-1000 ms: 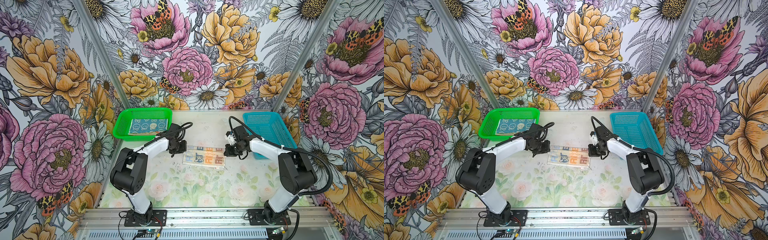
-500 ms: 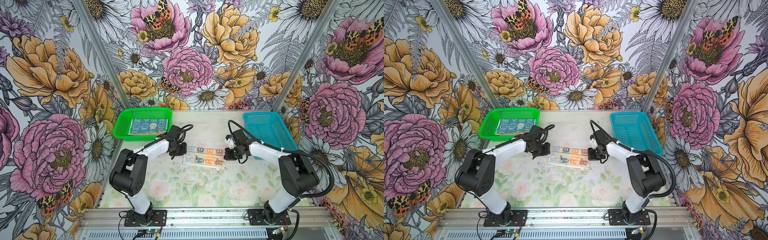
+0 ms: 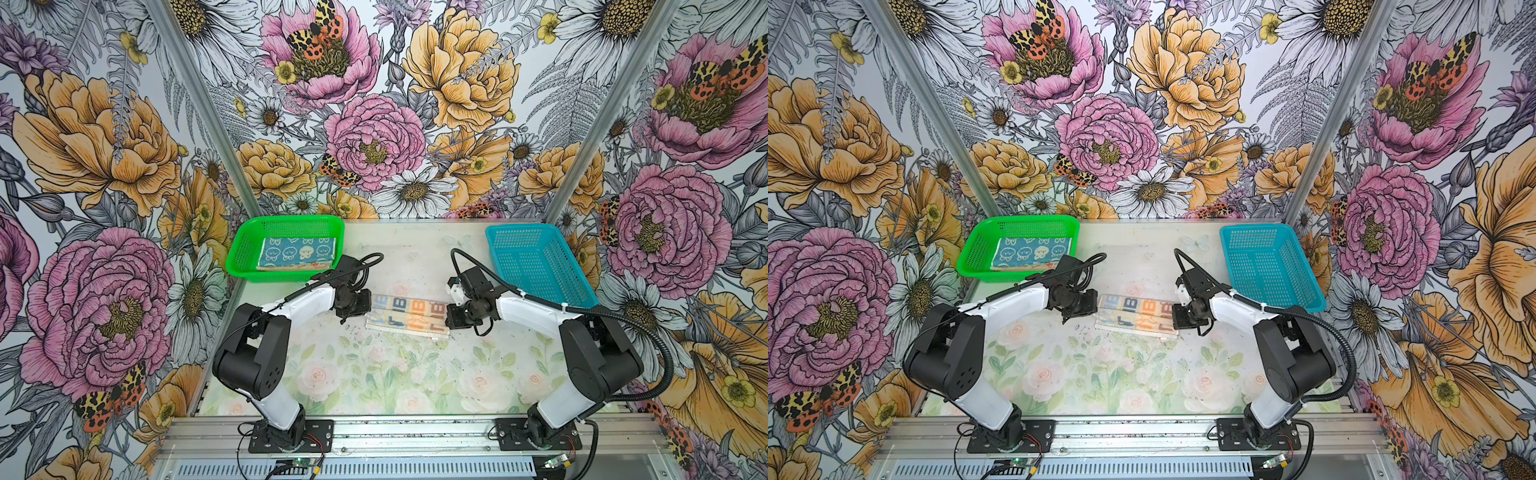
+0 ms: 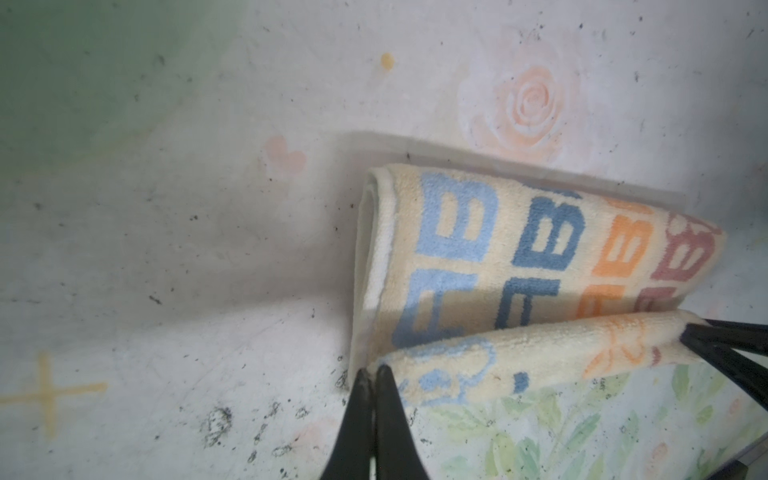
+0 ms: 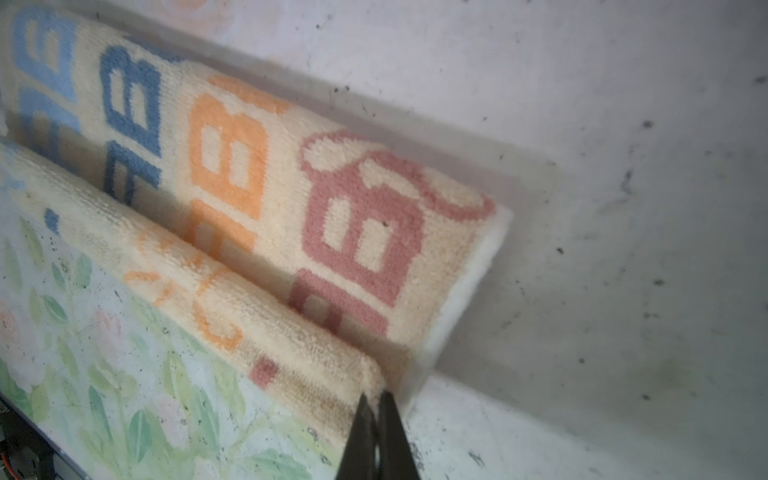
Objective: Fold and stack the towels
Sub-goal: 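Press the folded edge down onto the towel with both grippers, then open both grippers and raise them off the folded towel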
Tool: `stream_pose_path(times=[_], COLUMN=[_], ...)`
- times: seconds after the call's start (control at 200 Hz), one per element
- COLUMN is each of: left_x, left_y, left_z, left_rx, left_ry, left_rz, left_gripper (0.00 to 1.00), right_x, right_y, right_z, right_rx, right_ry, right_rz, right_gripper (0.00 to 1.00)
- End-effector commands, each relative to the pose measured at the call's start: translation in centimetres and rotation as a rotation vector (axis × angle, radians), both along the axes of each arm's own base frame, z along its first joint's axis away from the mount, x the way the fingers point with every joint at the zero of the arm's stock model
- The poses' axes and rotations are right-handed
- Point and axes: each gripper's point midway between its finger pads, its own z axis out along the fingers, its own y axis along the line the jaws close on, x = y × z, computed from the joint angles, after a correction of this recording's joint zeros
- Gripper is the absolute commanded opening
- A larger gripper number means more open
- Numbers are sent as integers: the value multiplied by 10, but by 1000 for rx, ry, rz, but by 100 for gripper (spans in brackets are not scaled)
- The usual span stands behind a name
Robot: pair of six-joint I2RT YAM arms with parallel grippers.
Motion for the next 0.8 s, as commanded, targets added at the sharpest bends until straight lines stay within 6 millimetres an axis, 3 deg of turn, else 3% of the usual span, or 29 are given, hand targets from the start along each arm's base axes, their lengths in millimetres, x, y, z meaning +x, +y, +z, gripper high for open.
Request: stream_pose_path(times=[0.0, 0.31, 0.48, 0.59, 0.71, 0.796], left_x=[6, 9, 6, 4, 5, 8], left_y=[14, 14, 8, 1, -6, -11], left_z=[-11, -8, -17, -18, -7, 7], left_rx=[67, 70, 64, 56, 29, -1], left_ry=[-12, -23, 0, 2, -18, -44], left_rz=[53, 54, 38, 19, 6, 3], left_gripper=[0, 0, 0, 0, 8, 22], right_x=[-2, 5, 1, -1, 1, 3], right_y=[-18, -13, -14, -11, -10, -7], right_z=[-14, 0, -12, -14, -7, 4], right_rx=[-85, -60, -72, -74, -65, -45], right_ry=[17, -18, 17, 23, 6, -19], right_rz=[-43, -42, -38, -29, -31, -31], right_gripper=[0, 0, 0, 7, 16, 26])
